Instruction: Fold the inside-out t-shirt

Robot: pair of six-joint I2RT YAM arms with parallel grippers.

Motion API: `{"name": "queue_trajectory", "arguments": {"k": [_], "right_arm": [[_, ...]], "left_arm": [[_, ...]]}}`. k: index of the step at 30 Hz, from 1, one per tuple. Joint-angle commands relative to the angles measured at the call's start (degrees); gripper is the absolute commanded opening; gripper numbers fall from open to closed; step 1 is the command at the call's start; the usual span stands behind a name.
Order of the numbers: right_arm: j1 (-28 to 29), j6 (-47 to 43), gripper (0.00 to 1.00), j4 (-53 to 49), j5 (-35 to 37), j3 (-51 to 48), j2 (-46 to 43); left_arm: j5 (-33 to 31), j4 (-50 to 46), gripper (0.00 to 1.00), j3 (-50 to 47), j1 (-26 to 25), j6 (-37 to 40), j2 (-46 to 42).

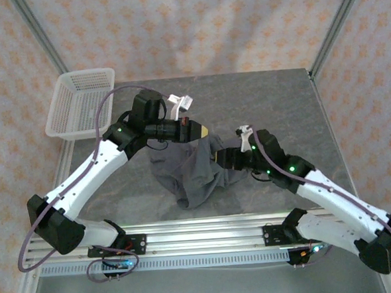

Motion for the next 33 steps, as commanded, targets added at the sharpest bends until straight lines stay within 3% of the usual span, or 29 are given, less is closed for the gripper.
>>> {"name": "queue_trajectory", "arguments": {"k": [1,4,6,7,8,11,12,14,19,22,27,30,33], "right_arm": [[0.2,-8.4,0.6,2.0,-0.9,4.6,4.2],[0.1,-10.4,0.53,5.1,-3.3,5.7,8.0],[0.1,-10.1,0.27,6.2,-7.2,7.3,10.7],[0.1,-9.6,0.08,5.9,-9.9,8.4,11.4],[0.1,-8.8,0.0,5.8,-13.4,9.3,11.4],[-0.2,-2.1,0.0,11.4,-25.0,9.3,7.5],[-0.3,2.5,0.0,16.2,-28.4,8.4,5.3],[-0.3,12.3,0.0,27.4,-31.6,5.8,1.4],[-1.1,18.5,0.0,36.2,-28.0,2.9,-2.6],[-3.4,19.0,0.0,37.8,-26.7,0.6,-2.3],[-6.4,19.1,0.0,38.7,-25.6,-1.5,-1.5],[-6.6,16.6,0.0,34.2,-26.2,-0.1,-0.2],[-6.8,15.9,0.0,32.8,-26.0,0.3,0.8]], "left_arm": [[1.5,0.1,0.0,2.4,0.2,0.2,-0.6],[1.7,0.2,0.0,2.5,0.2,0.2,-0.8],[0.8,-1.4,0.0,3.2,0.2,1.1,-0.8],[-1.3,-3.9,0.0,3.8,0.4,3.1,-0.9],[-4.8,-7.8,0.0,4.4,0.9,5.1,-1.0],[-17.3,-17.3,0.0,2.3,5.1,8.7,-0.8],[-18.1,-16.9,0.0,-1.6,8.6,8.2,-0.6],[-15.3,-10.2,0.0,-10.5,13.8,7.0,0.1],[-10.3,2.0,0.01,-16.1,10.9,3.5,1.5],[-10.3,4.2,0.28,-16.6,10.8,2.6,-1.8],[-17.5,-7.1,0.67,-14.0,12.2,10.7,-13.5],[-20.2,-14.2,0.69,-10.6,10.7,15.0,-19.0],[-23.3,-15.6,0.69,-8.2,4.9,15.8,-22.8]]}}
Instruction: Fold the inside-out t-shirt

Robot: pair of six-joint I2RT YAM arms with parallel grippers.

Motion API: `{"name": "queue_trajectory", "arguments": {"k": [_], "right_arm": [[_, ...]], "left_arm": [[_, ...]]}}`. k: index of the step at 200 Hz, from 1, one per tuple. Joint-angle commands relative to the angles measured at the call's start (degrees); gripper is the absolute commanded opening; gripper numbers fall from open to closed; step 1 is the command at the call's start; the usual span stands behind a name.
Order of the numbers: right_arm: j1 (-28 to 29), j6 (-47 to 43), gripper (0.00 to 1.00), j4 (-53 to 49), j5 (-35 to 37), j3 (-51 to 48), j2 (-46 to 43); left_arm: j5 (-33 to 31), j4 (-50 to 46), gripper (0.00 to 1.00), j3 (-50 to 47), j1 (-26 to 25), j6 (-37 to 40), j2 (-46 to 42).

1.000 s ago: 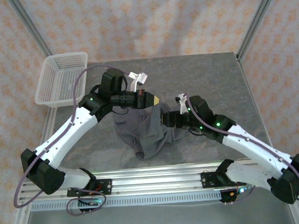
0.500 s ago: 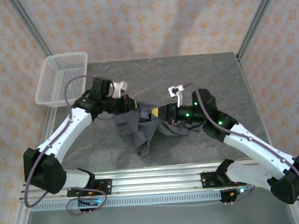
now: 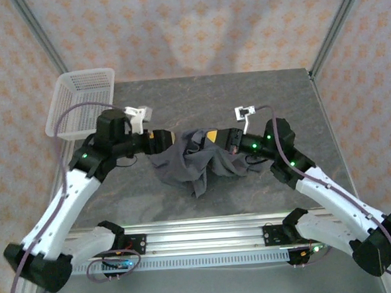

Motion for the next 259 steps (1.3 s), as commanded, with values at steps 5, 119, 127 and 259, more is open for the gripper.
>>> {"name": "queue_trajectory", "arguments": {"k": [5,119,127,259], "right_arm": [[-0.4,-1.8,0.0,0.5,-0.8,1.8,1.2],[-0.4,-1.1,0.0,0.4,0.5,1.8,2.9],[-0.4,-1.1,0.0,0.5,0.5,1.8,2.9],[-0.6,-20.2,0.29,-19.2,20.4,1.5,3.2]], "left_arm": [[-5.5,-4.5,0.69,4.2,-7.4,2.9,-3.3],[5.3,7.2,0.45,4.6,-11.2,-10.2,13.6],[5.3,7.7,0.42,4.2,-11.2,-10.3,13.4],[14.0,1.1,0.0,28.6,-10.9,-24.8,18.6]]}}
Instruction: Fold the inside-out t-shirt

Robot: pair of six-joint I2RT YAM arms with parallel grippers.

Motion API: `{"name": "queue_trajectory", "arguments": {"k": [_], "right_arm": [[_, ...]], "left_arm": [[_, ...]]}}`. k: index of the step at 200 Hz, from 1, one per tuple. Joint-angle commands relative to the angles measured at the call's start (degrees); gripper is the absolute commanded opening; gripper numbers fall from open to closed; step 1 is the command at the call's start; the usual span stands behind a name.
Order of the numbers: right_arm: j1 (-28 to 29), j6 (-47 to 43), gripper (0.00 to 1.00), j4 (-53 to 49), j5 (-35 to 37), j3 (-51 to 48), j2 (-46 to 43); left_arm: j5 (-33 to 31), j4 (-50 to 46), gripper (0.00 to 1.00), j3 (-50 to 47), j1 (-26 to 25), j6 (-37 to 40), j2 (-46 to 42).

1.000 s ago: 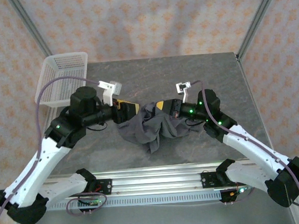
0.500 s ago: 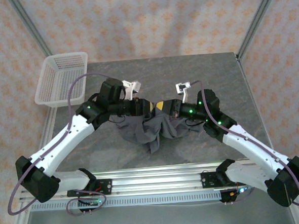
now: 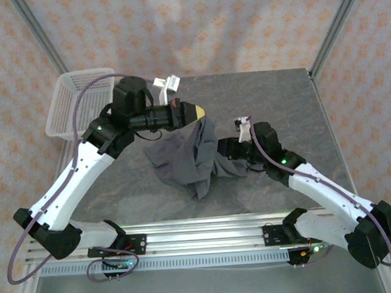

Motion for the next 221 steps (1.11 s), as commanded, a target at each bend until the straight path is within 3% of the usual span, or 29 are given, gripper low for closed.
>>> {"name": "queue_trajectory", "arguments": {"k": [1,23,60,92,116,131,143,154,178,184,209,221], "right_arm": [[0.0,-2.5,0.31,-3.1,3.0,4.7,-2.2],[3.7,-4.5,0.47,-5.7,8.4,5.2,-8.9],[13.8,-7.1,0.46,-4.9,23.0,4.0,-18.6],[22.9,-10.6,0.45,-7.2,31.7,10.8,-12.5],[25.4,-16.6,0.56,-6.1,45.8,11.9,-6.8],[25.3,-24.7,0.66,-2.3,49.3,10.0,-3.8],[24.5,-28.8,0.69,-1.4,46.6,10.0,-1.1],[22.7,-29.1,0.65,-1.8,40.5,11.1,1.5],[20.0,-25.4,0.1,-4.8,24.0,15.5,3.2],[19.5,-24.4,0.01,-5.2,18.4,16.3,2.6],[17.2,-14.1,0.0,-0.6,-6.6,16.8,-0.9],[16.9,-8.5,0.0,3.8,-13.3,15.8,-2.1]], "left_arm": [[2.2,-4.4,0.0,2.6,-0.3,-0.6,1.2],[1.0,-7.0,0.0,1.7,-0.3,0.8,1.9],[0.2,-6.8,0.0,0.8,-0.4,0.5,2.7],[-0.7,-7.8,0.0,1.0,-0.4,0.7,3.4],[-0.2,-7.0,0.0,0.7,-0.3,0.1,3.7],[-0.1,-7.3,0.0,1.0,-0.3,0.3,3.6],[0.0,-7.6,0.0,1.3,-0.3,0.5,3.4],[0.3,-8.0,0.0,1.8,-0.4,0.9,3.5],[-1.9,-12.7,0.0,3.4,0.6,4.4,3.8],[-3.2,-15.3,0.0,3.5,1.7,6.0,3.8],[-9.2,-23.5,0.0,-1.3,10.0,13.7,4.5],[-12.1,-23.6,0.0,-4.7,12.1,18.8,5.3]]}}
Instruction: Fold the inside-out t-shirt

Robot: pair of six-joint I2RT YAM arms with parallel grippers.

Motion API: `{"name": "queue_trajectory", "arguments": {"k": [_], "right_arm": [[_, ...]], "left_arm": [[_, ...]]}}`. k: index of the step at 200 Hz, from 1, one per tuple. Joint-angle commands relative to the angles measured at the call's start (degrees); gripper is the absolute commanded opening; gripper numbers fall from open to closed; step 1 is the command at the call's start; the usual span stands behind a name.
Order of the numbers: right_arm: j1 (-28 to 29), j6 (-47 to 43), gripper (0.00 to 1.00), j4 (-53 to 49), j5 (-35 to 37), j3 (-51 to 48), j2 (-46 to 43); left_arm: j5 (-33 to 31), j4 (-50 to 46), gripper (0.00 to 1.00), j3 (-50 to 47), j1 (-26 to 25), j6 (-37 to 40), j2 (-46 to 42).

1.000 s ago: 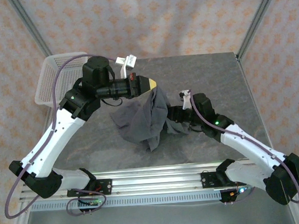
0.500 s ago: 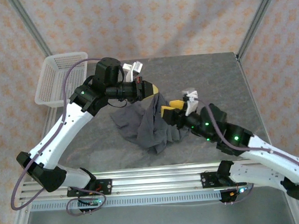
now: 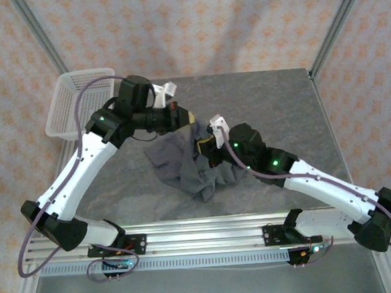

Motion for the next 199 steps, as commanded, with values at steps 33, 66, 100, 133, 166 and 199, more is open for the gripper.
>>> {"name": "queue_trajectory", "arguments": {"k": [33,66,100,133,166,199], "right_arm": [[-3.0,16.0,0.0,14.3,-23.8,-0.5,-7.5],[-7.1,16.3,0.0,14.0,-17.5,-2.3,-7.1],[-8.4,15.0,0.0,10.9,-14.5,-1.9,-5.1],[-8.5,14.3,0.0,9.3,-12.2,-1.7,-3.4],[-8.5,14.9,0.0,9.6,-12.7,-1.6,-2.6],[-8.5,15.2,0.0,9.2,-12.6,-1.1,-2.6]], "left_arm": [[-6.4,-1.1,0.17,-9.9,5.5,10.7,2.6],[-8.7,-2.5,0.52,-8.5,7.2,11.3,-4.8],[-13.3,-7.8,0.56,-6.7,7.8,8.4,-15.5],[-11.6,0.9,0.37,-13.4,2.0,-6.3,-22.9],[-11.3,8.4,0.35,-19.6,-2.1,-17.5,-22.6],[-13.6,8.4,0.4,-20.5,-3.8,-17.0,-19.2]]}}
